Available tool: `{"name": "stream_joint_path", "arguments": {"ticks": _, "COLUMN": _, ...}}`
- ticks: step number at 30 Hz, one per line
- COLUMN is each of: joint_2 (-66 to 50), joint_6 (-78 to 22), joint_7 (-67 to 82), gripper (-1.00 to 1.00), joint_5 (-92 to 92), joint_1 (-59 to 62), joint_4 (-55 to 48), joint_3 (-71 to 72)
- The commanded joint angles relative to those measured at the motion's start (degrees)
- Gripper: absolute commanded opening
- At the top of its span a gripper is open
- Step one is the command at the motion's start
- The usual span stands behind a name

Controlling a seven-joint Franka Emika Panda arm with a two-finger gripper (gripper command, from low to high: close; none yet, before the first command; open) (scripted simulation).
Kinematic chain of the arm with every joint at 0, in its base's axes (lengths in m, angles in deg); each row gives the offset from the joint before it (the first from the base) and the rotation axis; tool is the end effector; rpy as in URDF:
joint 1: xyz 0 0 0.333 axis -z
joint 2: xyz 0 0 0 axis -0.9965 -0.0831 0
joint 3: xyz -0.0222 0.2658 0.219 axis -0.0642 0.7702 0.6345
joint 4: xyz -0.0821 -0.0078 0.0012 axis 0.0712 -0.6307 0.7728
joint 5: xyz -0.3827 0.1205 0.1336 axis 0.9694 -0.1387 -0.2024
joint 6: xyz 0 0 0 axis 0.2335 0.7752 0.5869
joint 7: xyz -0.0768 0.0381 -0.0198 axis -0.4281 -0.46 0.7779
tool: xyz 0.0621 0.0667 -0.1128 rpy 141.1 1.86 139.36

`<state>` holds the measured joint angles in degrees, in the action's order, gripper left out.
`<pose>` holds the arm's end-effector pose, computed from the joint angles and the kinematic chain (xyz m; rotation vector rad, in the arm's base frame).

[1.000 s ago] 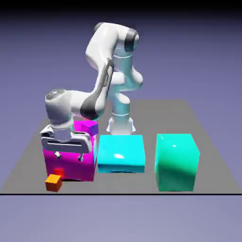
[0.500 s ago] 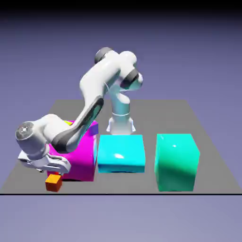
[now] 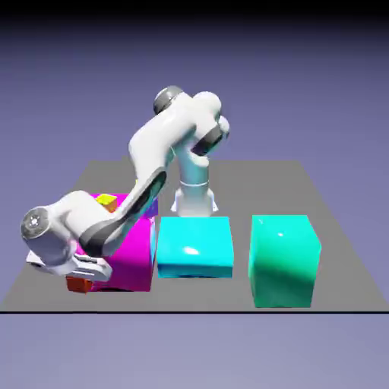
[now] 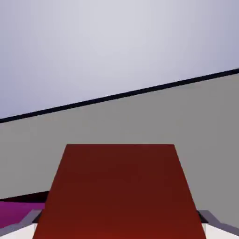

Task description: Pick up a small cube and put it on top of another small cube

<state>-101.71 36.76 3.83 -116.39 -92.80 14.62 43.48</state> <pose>0.5974 -0.3092 0.1790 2.5982 -1.4566 -0.7234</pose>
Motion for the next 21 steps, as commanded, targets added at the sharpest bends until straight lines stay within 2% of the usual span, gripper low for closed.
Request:
{"name": "stream_joint_path", "arguments": {"ticks": 1, "joint_2": 2.1, "joint_6": -0.3, "joint_7": -1.0, "gripper": -1.0, "joint_5": 1.1, "joint_1": 0.3, "joint_4": 0.9, "joint_3": 1.3}}
{"name": "stream_joint_path", "arguments": {"ticks": 21, "joint_2": 43.6, "joint_6": -6.7, "joint_7": -19.8, "gripper": -1.0, "joint_5": 19.9, "joint_1": 6.3, "joint_4": 19.4, "joint_3": 28.2}}
